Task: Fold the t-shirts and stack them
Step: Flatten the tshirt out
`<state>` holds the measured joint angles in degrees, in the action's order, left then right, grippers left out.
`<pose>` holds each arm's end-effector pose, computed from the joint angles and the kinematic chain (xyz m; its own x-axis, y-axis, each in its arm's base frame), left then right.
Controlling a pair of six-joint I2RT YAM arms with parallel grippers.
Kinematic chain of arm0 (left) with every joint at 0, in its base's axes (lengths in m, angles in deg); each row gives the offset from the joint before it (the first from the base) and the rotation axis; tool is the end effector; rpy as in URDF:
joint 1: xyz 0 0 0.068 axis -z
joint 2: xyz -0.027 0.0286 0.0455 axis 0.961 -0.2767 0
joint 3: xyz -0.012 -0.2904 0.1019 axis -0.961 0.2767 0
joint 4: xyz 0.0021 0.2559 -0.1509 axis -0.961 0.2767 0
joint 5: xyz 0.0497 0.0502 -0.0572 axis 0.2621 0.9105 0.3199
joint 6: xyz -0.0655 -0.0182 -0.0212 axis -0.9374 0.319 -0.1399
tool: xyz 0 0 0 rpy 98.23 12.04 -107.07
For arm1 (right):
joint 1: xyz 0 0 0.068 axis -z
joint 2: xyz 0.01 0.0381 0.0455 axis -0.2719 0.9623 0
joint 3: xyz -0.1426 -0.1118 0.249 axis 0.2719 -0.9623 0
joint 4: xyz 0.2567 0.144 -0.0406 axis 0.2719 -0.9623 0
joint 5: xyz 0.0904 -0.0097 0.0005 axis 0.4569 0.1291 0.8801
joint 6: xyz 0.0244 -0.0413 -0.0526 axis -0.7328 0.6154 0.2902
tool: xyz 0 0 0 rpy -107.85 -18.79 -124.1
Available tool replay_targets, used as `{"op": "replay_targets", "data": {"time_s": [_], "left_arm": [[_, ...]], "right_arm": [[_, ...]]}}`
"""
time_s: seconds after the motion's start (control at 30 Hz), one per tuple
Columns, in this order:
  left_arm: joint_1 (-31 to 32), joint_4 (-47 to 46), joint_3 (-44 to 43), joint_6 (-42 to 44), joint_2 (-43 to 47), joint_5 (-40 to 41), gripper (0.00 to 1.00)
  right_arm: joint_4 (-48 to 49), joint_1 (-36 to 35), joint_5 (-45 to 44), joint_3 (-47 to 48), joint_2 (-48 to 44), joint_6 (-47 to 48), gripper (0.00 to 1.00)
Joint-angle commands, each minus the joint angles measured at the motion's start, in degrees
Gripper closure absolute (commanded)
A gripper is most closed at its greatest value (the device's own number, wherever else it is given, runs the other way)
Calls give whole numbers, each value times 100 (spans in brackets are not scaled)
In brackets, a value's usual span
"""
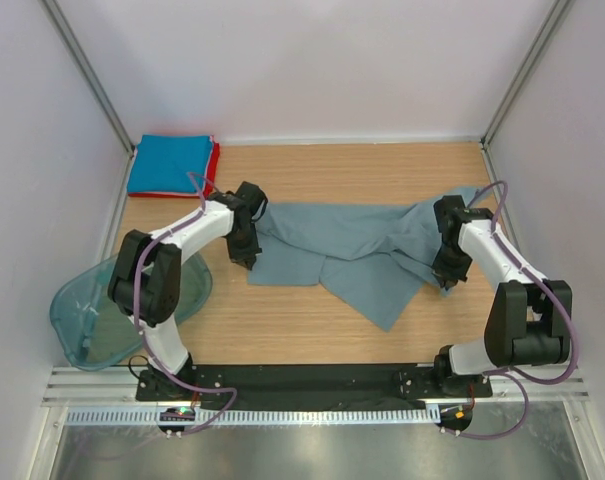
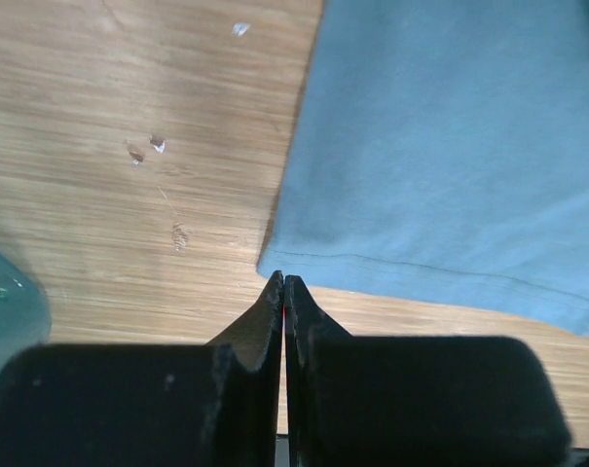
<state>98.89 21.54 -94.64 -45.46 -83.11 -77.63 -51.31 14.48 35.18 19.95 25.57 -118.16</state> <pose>0.3451 -0.1563 0.1765 -0.9566 -0.2440 -0.1592 -0.2404 0.9698 -0.0421 0.2681 -0.0112 0.2125 -0.8471 0.4818 -0.2241 0.5245 0.8258 -0.2071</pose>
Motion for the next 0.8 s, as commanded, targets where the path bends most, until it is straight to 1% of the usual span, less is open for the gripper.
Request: {"op": "replay_targets", "data": {"time_s": [0.0, 0.13, 0.17, 0.2, 0.23, 0.27, 0.3, 0.33, 0.37, 0.43, 0.6, 0.67, 0.7, 0.77], "left_arm": [[-25, 286, -401, 185, 311, 139, 100], [-25, 401, -401, 238, 355, 288, 100], [-25, 392, -349, 238, 347, 350, 97], [-25, 357, -227, 246, 338, 385, 90], [-34, 218, -138, 273, 338, 403, 78], [-51, 138, -77, 290, 312, 351, 75], [-104, 15, 98, 377, 311, 28, 70], [-104, -290, 195, 396, 320, -140, 62], [-113, -398, 257, 396, 311, -220, 61], [-122, -539, 372, 387, 259, -300, 60], [-122, -539, 468, 413, -40, -89, 59], [-148, -706, 678, 405, -67, -71, 59], [-166, -759, 749, 405, -75, -124, 59], [-166, -926, 890, 379, -75, -273, 63]], "right_arm": [[-96, 33, 1, 198, 29, -55, 99], [-88, 33, 88, 198, 3, -169, 99], [-88, 33, 97, 189, -15, -169, 99], [-79, 33, 115, 154, -32, -196, 99], [-70, 33, 132, 145, -93, -222, 99], [-61, 33, 141, 119, -129, -257, 99], [-53, 33, 185, 93, -155, -249, 99], [-61, 33, 194, 75, -156, -257, 99], [-70, 33, 203, 49, -138, -283, 99], [-88, 42, 212, 22, -120, -301, 99], [-44, 33, 256, -48, -191, -354, 99], [-70, 33, 230, -48, -191, -345, 99], [-79, 33, 212, -40, -217, -337, 99], [-96, 33, 168, -57, -252, -310, 99]]}}
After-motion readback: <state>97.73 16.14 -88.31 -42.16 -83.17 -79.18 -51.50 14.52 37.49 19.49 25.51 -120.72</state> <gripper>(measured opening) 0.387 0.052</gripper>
